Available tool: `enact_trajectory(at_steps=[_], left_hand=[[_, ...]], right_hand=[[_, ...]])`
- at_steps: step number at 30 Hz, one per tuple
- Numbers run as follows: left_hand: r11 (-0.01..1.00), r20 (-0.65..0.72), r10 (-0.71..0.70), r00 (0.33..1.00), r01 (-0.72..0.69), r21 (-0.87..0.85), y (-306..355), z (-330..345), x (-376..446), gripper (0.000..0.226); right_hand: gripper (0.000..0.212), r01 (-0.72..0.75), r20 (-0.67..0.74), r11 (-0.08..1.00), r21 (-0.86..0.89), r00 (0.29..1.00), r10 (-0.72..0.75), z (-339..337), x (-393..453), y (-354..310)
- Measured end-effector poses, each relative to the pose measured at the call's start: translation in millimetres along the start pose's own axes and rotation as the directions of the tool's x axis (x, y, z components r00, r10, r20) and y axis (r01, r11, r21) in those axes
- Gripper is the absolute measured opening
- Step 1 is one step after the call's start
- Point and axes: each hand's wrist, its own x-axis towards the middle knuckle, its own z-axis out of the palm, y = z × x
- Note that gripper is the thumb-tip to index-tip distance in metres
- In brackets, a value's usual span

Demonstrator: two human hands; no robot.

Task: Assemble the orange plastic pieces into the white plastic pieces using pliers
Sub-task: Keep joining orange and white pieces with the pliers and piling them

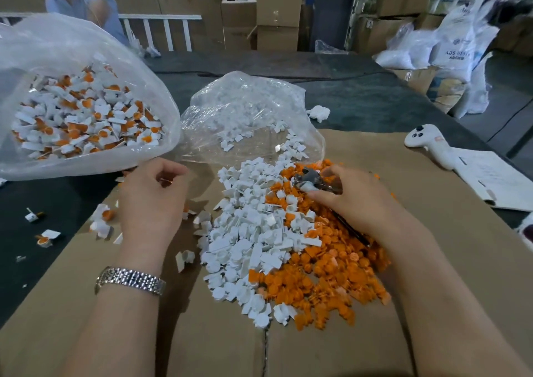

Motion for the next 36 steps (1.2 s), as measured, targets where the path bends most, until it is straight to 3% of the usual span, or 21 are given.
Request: enact_trajectory(at_steps=[4, 6, 9, 14, 17, 20, 28, 30, 33, 36], left_hand=[[0.998, 0.17, -0.044, 0.985, 0.035, 0.055, -1.1, -1.2, 0.6, 0.021], [0.996, 0.223, -0.045, 0.974, 0.028, 0.08, -3.1, 0.3, 1.0, 0.017], [0.993, 0.271, -0.053, 0.961, 0.021, 0.119, -4.1, 0.4, 2.5, 0.017], [0.98, 0.377, -0.009, 0.926, -0.067, 0.188, -5.0, -0.4, 2.7, 0.02], [0.957, 0.427, 0.051, 0.903, -0.166, 0.238, -2.2, 5.9, 0.2, 0.023], [0.861, 0.475, 0.08, 0.877, -0.3, 0.411, -0.5, 14.9, -0.3, 0.025], [0.749, 0.444, 0.174, 0.879, -0.411, 0.52, -1.0, 23.1, 1.0, 0.007], [0.809, 0.411, 0.205, 0.888, -0.39, 0.44, -0.6, 22.1, -0.7, 0.009], [0.977, 0.363, 0.158, 0.918, -0.197, 0.074, 6.1, 18.6, -6.2, 0.017], [0.983, 0.429, 0.161, 0.889, -0.103, -0.155, 13.5, 18.2, -13.4, 0.018]], right_hand=[[0.014, 0.085, 0.059, 0.986, 0.14, 0.994, -0.095, -18.0, -7.3, 7.4], [0.007, 0.096, 0.161, 0.977, 0.19, 0.979, -0.128, -21.7, -11.2, 11.8], [0.004, 0.154, 0.201, 0.982, 0.11, 0.964, -0.174, -18.9, -12.6, 11.7], [0.005, 0.255, 0.102, 0.966, -0.047, 0.963, -0.25, -13.3, -11.2, 5.8], [0.008, 0.241, 0.031, 0.971, 0.006, 0.97, -0.241, -11.9, -9.9, 3.1], [0.011, 0.236, -0.041, 0.971, 0.043, 0.971, -0.234, -10.5, -9.5, -1.5], [0.012, 0.283, -0.097, 0.947, 0.155, 0.958, -0.27, -2.5, -13.0, -15.1], [0.011, 0.278, -0.116, 0.931, 0.235, 0.959, -0.257, -1.7, -14.2, -17.9], [0.009, 0.287, -0.149, 0.869, 0.404, 0.958, -0.246, -2.7, -16.9, -22.2], [0.008, 0.299, -0.178, 0.773, 0.56, 0.954, -0.241, -2.8, -20.4, -28.9]])
